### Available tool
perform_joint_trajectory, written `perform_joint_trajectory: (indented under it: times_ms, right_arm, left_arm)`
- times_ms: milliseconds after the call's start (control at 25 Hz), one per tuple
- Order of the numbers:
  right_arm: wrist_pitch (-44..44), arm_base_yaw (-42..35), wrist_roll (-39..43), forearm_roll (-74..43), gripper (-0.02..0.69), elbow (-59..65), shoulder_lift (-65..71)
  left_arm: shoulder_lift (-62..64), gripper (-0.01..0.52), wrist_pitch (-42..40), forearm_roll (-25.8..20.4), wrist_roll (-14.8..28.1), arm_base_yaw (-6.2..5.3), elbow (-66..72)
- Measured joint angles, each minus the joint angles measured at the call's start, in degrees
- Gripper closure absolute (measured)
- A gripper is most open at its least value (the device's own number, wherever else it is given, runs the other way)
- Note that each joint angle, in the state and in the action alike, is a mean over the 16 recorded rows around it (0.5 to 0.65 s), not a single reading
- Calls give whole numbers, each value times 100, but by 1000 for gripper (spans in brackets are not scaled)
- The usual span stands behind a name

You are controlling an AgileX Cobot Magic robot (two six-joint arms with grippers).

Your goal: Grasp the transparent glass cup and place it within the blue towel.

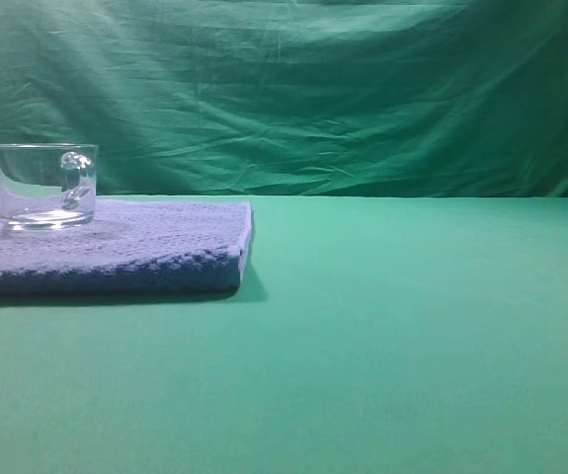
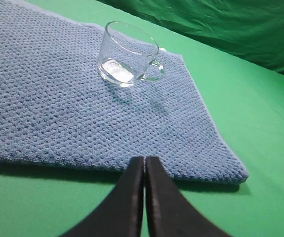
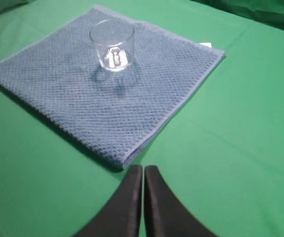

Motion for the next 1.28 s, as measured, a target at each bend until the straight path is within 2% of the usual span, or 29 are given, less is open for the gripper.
perform_joint_trajectory:
  times_ms: [640, 960, 1280]
  right_arm:
    - [162, -309, 90, 69, 665, 157, -798]
    - [474, -1237, 196, -24, 665, 406, -1694]
    - [362, -2472, 236, -168, 665, 1368, -2872]
  left_arm:
    - [0, 514, 0, 0, 0, 0, 0]
    - [0, 514, 0, 0, 0, 0, 0]
    - [0, 514, 0, 0, 0, 0, 0]
